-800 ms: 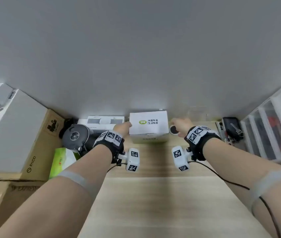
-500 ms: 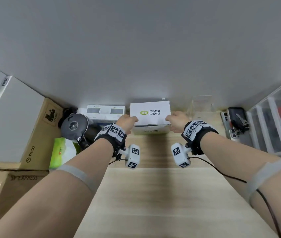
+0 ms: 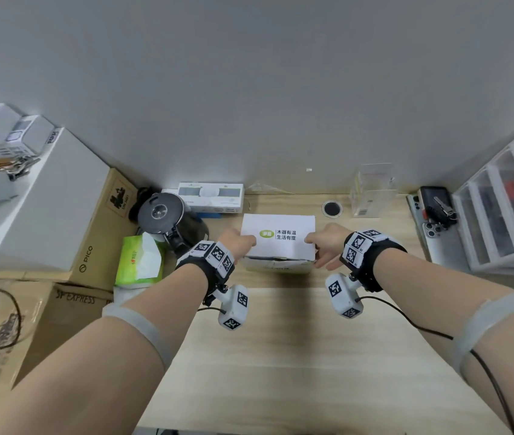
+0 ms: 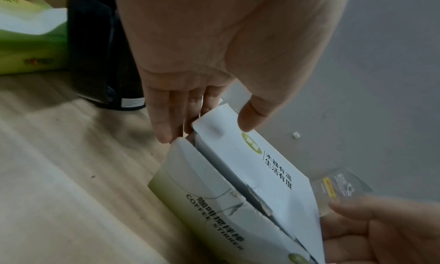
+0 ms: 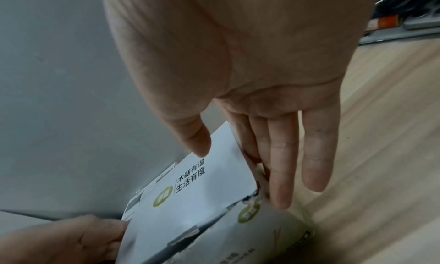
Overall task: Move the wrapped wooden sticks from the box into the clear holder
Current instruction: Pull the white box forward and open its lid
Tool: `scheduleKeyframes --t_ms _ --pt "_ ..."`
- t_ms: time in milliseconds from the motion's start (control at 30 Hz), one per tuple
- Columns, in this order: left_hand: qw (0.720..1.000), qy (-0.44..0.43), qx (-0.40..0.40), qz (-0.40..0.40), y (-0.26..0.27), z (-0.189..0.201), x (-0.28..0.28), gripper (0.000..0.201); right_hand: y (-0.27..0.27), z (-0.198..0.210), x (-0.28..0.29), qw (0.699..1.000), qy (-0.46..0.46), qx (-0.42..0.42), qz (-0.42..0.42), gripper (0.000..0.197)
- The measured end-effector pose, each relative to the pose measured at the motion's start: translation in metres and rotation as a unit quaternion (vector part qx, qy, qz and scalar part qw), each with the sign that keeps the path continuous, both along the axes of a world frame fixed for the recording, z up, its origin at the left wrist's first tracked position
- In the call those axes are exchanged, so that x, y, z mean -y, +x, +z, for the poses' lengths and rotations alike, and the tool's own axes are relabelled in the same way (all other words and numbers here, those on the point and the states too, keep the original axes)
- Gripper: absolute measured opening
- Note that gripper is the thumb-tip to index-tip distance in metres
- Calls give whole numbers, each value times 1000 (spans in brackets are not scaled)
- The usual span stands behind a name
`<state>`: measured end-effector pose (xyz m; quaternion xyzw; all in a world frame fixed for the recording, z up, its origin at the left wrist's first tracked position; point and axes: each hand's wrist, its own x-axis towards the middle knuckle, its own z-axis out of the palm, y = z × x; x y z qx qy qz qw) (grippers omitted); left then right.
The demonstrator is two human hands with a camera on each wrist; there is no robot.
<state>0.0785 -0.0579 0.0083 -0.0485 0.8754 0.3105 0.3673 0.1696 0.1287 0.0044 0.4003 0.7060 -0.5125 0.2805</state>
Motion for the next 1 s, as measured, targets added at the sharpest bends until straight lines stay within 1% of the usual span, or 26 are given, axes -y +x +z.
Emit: scheduleKeyframes --t_ms 67,167,200,267,333,367,467,567,600,700,733,800,867,933,1000 --pt "1000 -5 11 0 9 1 8 35 10 -1 9 1000 8 3 6 37" --pt "1000 -3 22 2 20 -1 20 24 26 -1 21 1000 14 12 10 34" --pt "1000 -6 26 4 23 -2 23 23 31 -1 24 1000 15 13 8 33" --pt "999 -6 43 3 32 0 28 26 40 -3 28 1000 26 14 6 32" --pt "999 3 49 0 37 0 34 34 48 -6 33 999 30 12 12 29" --pt "999 3 51 -2 39 1 36 33 50 -7 34 999 31 10 12 27" --pt "998 -11 55 -7 40 3 40 20 53 -9 38 999 34 -4 5 20" --pt "999 -4 43 11 38 5 39 26 54 -10 41 999 47 -10 -7 22" --pt "999 2 41 15 37 5 39 25 54 -12 40 998 54 -12 -9 23" --pt "997 19 61 38 34 8 37 15 51 -10 38 997 57 -21 -50 23" --pt "996 23 64 54 32 8 37 12 50 -10 36 997 49 -20 -64 22" --pt "992 30 69 98 30 10 37 14 49 -6 30 995 31 -15 -92 19" --pt "988 47 72 131 26 11 37 15 49 -1 27 989 -31 -23 -145 18" --pt "977 109 65 173 22 12 36 11 49 4 24 975 -102 -47 -193 26" --pt "955 190 39 225 19 16 35 9 48 9 21 953 -162 -102 -236 31"
